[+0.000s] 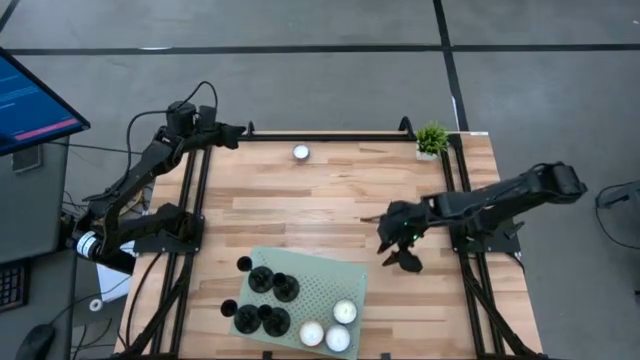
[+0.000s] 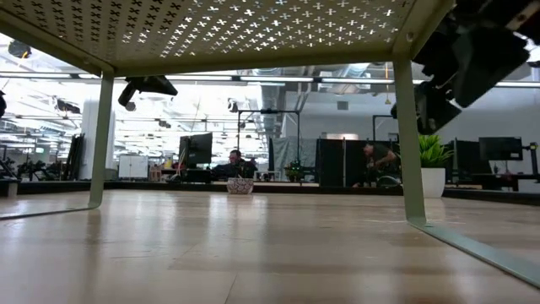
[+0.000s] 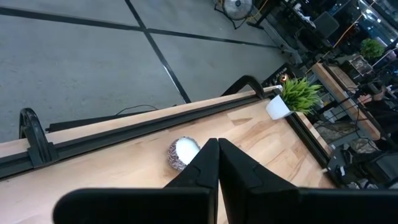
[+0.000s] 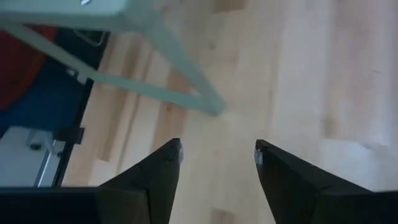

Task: Stock candles on shelf
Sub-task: Adjust the shelf

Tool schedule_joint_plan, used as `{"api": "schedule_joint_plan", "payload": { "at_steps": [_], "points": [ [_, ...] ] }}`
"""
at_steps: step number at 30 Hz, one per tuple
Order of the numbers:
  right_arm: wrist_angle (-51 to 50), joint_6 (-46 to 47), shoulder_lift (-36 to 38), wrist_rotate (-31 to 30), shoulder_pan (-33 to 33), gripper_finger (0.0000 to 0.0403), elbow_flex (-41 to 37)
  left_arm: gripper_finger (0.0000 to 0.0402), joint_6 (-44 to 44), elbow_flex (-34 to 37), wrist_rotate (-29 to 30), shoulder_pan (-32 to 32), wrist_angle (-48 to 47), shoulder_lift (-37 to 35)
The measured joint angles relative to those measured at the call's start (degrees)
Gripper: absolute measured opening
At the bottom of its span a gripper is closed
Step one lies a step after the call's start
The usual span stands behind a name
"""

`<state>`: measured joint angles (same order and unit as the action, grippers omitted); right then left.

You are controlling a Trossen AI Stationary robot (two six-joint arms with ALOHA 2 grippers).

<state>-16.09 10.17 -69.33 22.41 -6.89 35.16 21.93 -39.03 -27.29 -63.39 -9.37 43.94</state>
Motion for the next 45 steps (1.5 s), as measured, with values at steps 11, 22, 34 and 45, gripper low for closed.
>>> {"api": "schedule_joint_plan", "payload": {
  "at_steps": [11, 22, 34, 45],
  "points": [
    [13.5, -0.9, -11.0, -2.5, -5.4, 0.0203, 0.1, 0.0006, 1.0, 0.0, 0.0, 0.0, 0.1, 0.0],
    [25.1, -1.1, -18.2, -2.4, -5.4, 0.02, 0.1, 0.0006, 1.1, 0.0, -0.1, 0.0, 0.2, 0.0],
    [25.9, -4.8, -18.1, -4.2, -4.3, 0.0103, 0.1, 0.0006, -0.5, 0.0, -0.1, 0.0, 0.3, 0.0],
    [24.7, -9.9, -18.2, -4.5, -0.6, 0.0017, 1.9, 0.0006, -0.7, 0.0, 0.0, 0.0, 0.4, 0.0]
  ]
}}
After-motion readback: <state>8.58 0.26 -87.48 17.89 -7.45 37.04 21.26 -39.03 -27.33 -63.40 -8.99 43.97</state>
